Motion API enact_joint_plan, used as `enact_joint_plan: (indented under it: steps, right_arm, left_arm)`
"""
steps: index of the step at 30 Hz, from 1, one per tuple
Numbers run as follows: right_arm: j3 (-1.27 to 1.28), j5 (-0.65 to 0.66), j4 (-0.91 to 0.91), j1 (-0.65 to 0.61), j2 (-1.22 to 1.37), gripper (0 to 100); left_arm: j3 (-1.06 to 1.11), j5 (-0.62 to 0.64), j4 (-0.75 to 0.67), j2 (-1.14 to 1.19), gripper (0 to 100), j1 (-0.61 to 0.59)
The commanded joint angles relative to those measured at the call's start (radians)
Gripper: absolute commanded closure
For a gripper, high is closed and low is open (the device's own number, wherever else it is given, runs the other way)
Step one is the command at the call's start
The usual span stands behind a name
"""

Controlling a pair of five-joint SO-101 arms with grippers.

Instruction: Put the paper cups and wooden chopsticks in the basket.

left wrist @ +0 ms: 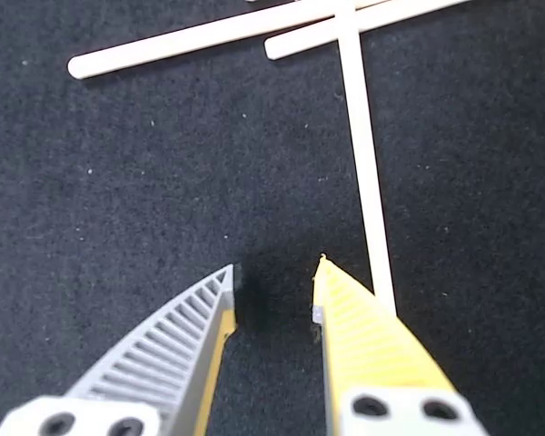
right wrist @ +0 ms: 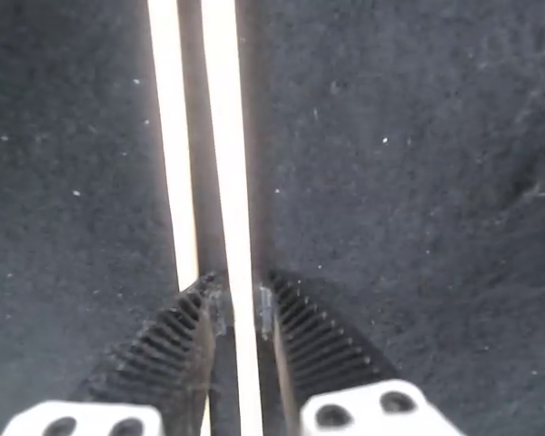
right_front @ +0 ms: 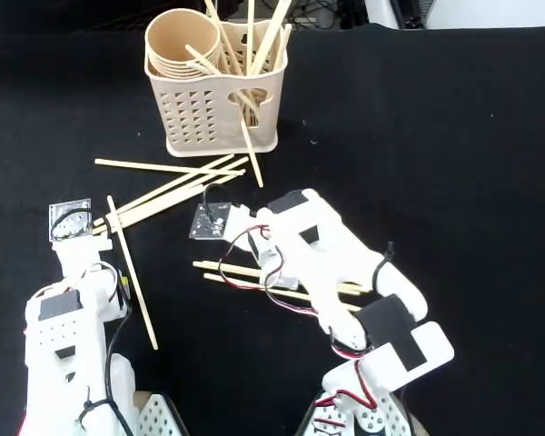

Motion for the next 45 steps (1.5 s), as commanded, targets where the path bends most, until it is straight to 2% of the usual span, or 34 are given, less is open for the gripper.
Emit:
enact_joint_plan:
  steps: [1, 5, 14, 19, 34, 40, 45]
  right_arm:
    - [-0.004, -0.034, 0.015, 0.0, -0.053, 95.3]
    - [0.005, -0.048, 0.032, 0.0, -0.134, 85.9]
    - [0.044, -0.048, 0.147, -0.126, -0.173, 83.9]
    - [0.085, -0.084, 0.087, -0.143, -0.168, 71.9]
    - [0.096, -0.083, 0.06, -0.147, -0.206, 71.4]
    - [0.102, -0.118, 0.06, -0.147, -0.309, 67.0]
    - [0.122, -0.117, -0.005, -0.141, -0.254, 64.2]
  left_arm:
    - [-0.005, -0.006, -0.017, -0.018, 84, 0.01]
    - [-0.005, -0.006, -0.017, -0.018, 84, 0.01]
    - [-0.005, -0.006, -0.017, -0.018, 84, 0.01]
    - [-0.005, -0.006, -0.017, -0.018, 84, 0.01]
    - [-0.005, -0.006, -0.017, -0.018, 84, 0.01]
    - [-0.005, -0.006, -0.017, -0.018, 84, 0.012]
    - [-0.005, -0.006, -0.017, -0.018, 84, 0.012]
